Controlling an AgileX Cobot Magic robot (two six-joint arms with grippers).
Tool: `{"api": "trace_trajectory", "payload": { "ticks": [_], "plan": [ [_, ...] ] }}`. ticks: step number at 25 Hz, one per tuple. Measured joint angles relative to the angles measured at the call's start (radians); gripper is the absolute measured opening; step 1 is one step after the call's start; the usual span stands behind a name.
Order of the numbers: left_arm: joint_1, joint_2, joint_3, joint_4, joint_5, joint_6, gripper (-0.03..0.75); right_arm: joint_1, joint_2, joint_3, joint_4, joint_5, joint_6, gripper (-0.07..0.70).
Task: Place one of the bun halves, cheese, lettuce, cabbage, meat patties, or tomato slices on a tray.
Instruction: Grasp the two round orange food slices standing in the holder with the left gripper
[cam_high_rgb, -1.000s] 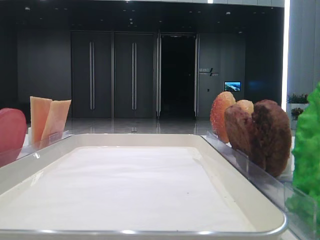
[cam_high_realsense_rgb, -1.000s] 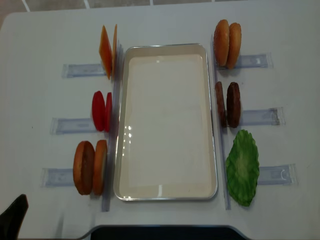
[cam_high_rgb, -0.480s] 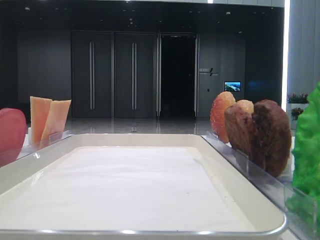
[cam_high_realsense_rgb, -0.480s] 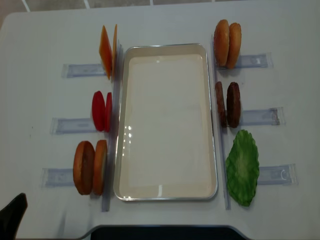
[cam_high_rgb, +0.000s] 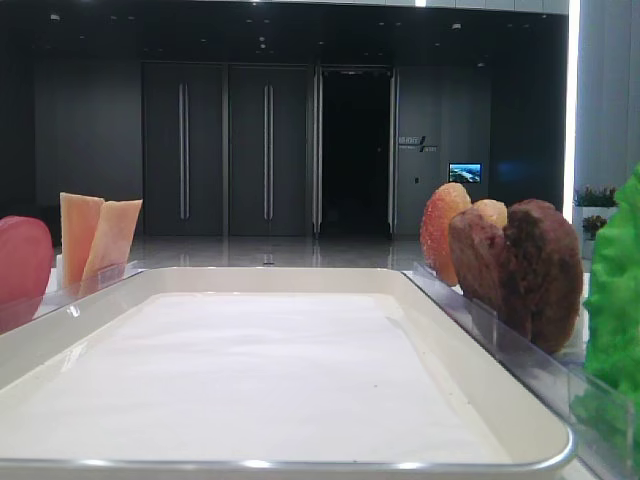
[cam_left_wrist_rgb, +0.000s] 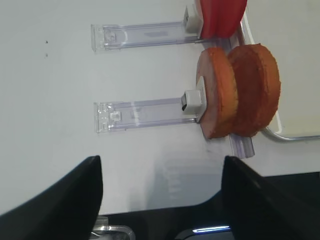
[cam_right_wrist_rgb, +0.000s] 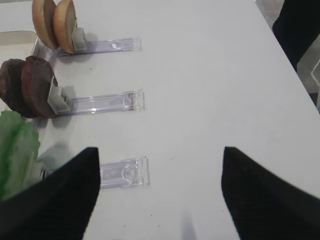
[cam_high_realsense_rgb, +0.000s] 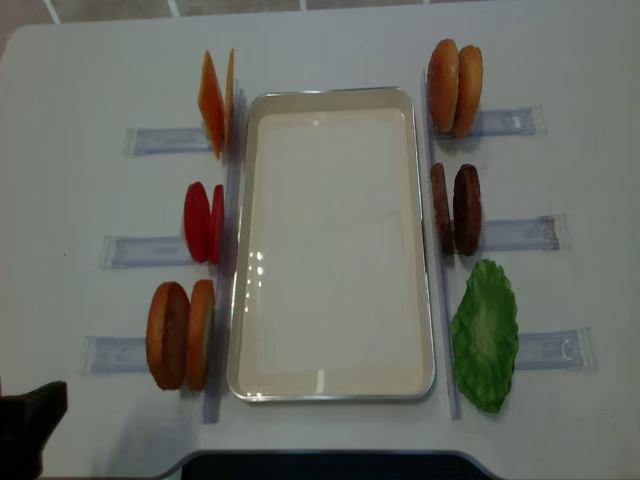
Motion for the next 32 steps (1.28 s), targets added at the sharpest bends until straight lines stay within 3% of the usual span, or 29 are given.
{"api": "trace_trajectory", "payload": {
  "ticks": [8,23,32],
  "plan": [
    [0.000,0.167,-0.096,0.000,0.074,-0.038,0.559,0.000,0.000,0.000,0.000,0.000,0.000,0.514],
    [0.000,0.578,-0.296,0.000,0.074,-0.051,0.558,0.000,0.000,0.000,0.000,0.000,0.000,0.514],
    [0.000,0.770,-0.348,-0.002,0.069,-0.052,0.558,0.000,0.000,0.000,0.000,0.000,0.000,0.514]
  ]
}}
